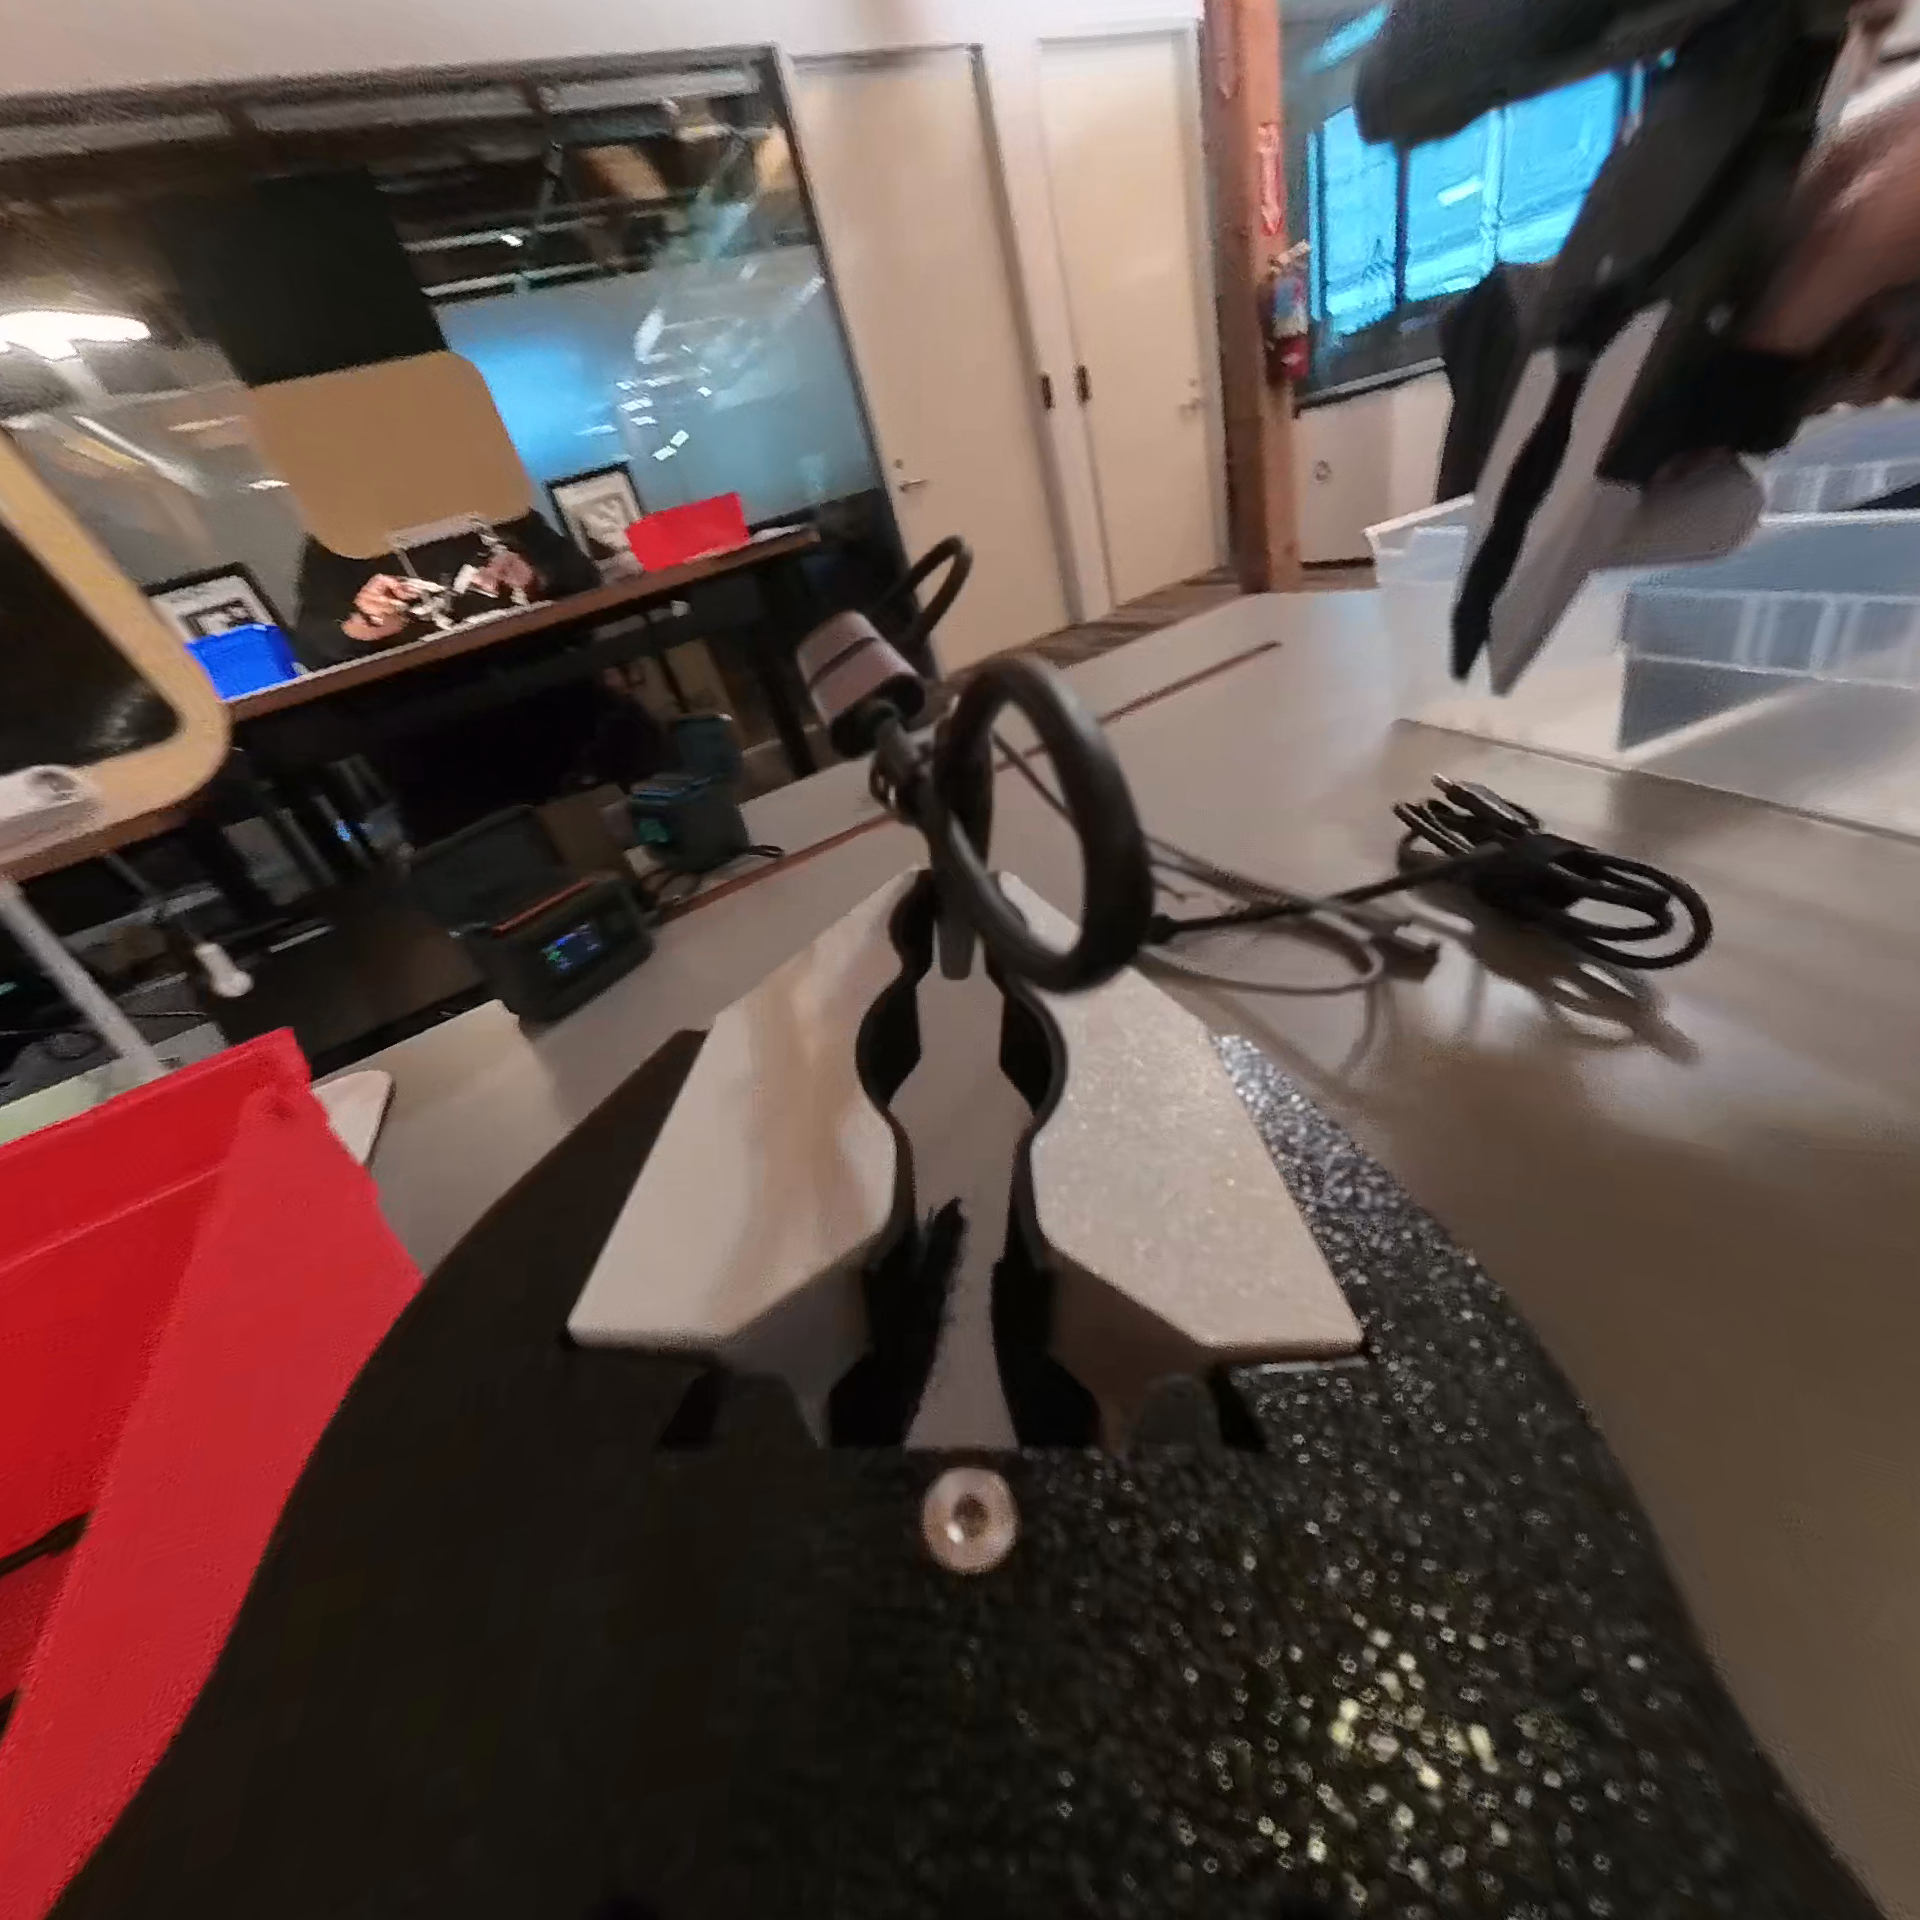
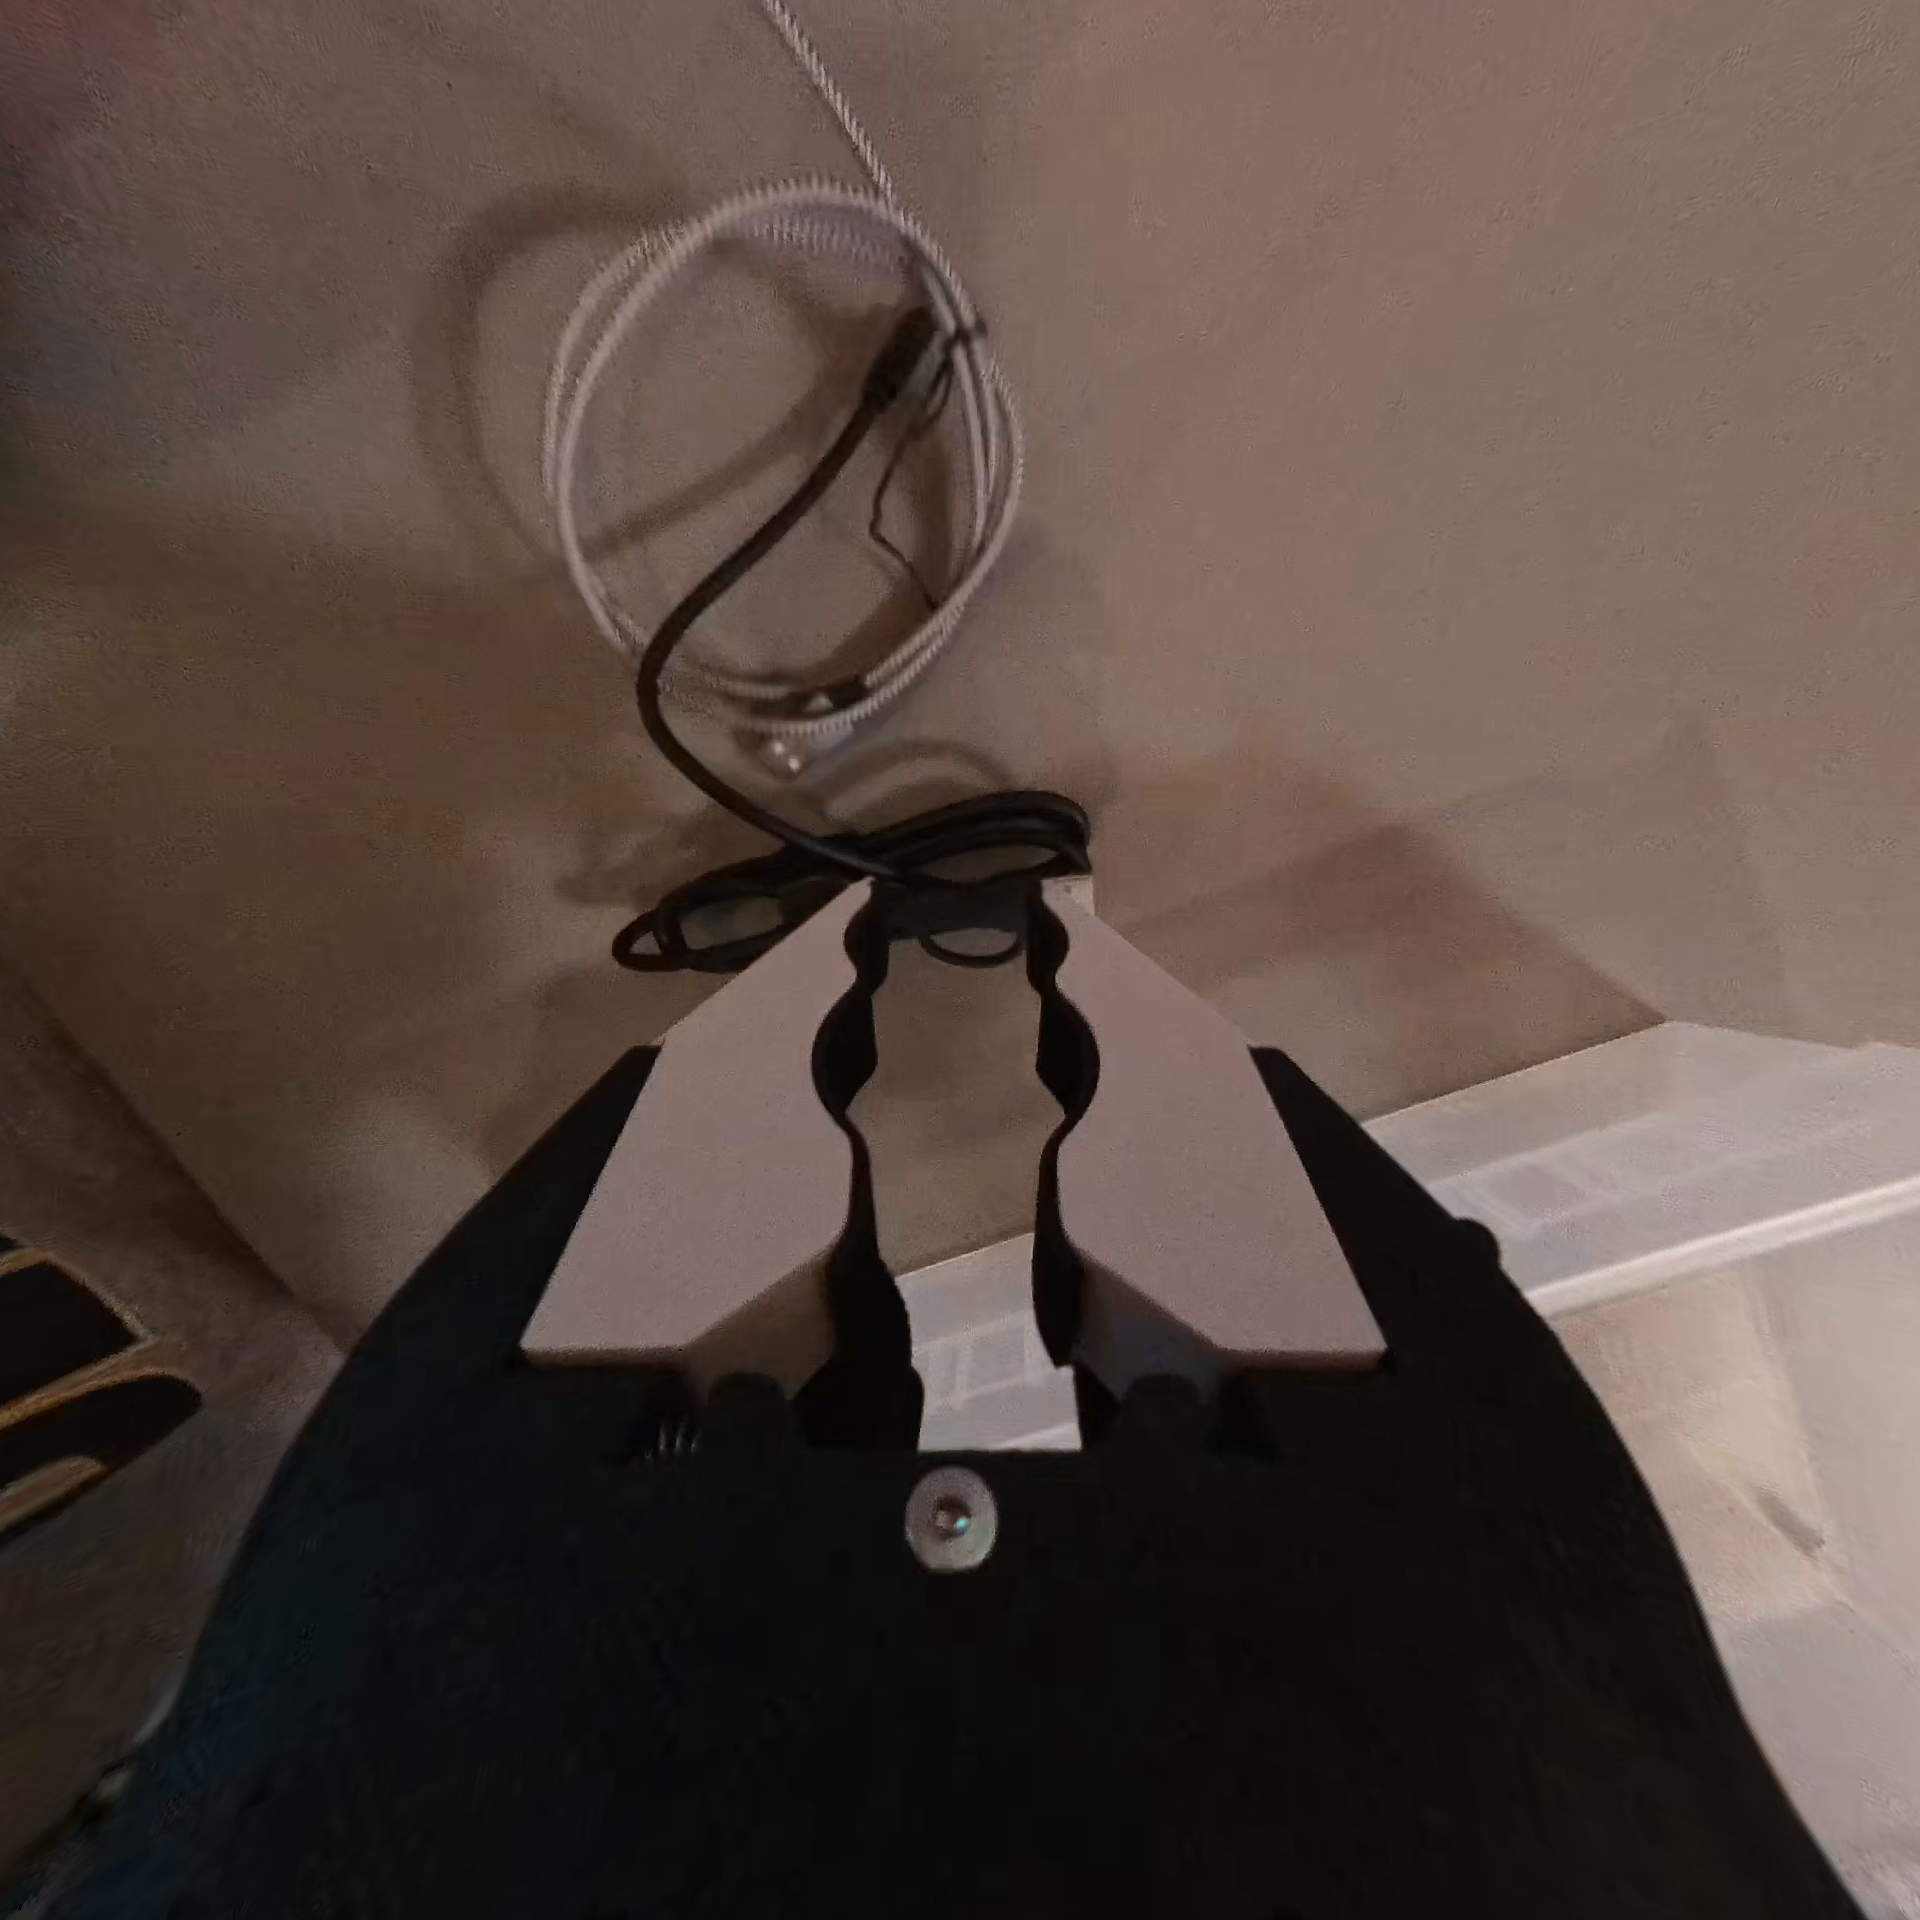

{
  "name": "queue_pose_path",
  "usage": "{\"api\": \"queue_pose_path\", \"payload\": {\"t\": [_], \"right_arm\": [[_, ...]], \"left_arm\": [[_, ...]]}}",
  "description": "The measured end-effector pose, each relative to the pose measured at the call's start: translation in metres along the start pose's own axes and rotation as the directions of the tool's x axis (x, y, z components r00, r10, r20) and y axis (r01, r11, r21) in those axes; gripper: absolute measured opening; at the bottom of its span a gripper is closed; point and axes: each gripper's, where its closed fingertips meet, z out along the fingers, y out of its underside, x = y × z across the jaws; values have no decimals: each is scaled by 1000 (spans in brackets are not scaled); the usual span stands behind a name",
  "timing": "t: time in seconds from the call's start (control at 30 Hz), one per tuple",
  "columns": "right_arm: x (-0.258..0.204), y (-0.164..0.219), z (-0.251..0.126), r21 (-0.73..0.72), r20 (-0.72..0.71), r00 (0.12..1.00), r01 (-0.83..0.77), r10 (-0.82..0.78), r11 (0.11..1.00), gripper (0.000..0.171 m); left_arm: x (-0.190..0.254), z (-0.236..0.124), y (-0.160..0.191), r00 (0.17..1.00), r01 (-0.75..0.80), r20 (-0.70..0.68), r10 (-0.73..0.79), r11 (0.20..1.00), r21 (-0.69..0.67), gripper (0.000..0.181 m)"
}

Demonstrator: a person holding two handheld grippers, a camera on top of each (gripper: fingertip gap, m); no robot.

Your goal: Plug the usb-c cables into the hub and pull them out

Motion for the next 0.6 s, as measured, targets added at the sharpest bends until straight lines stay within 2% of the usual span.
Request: {"api": "queue_pose_path", "payload": {"t": [0.03,0.17,0.27,0.4,0.5,0.6], "right_arm": [[0,-2,3,-13,-16,1000,24,-24,1000,25],[0,-28,15,11,-87,982,169,-167,986,24],[-13,-53,29,53,-44,975,222,-220,974,20],[-50,-63,61,26,187,970,154,-156,988,25],[-48,-58,85,-50,171,977,134,-124,990,33],[-51,-59,96,-58,186,979,97,-84,994,32]], "left_arm": [[-5,-3,-2,1000,5,24,-5,1000,12,7],[-23,-14,-13,991,-26,131,17,997,73,6],[-27,-17,-16,983,-64,175,48,994,83,7],[-26,-16,-14,984,-68,169,55,995,71,6],[-25,-14,-11,988,-50,152,40,997,63,6],[-22,-11,-7,992,-31,123,25,998,47,6]]}}
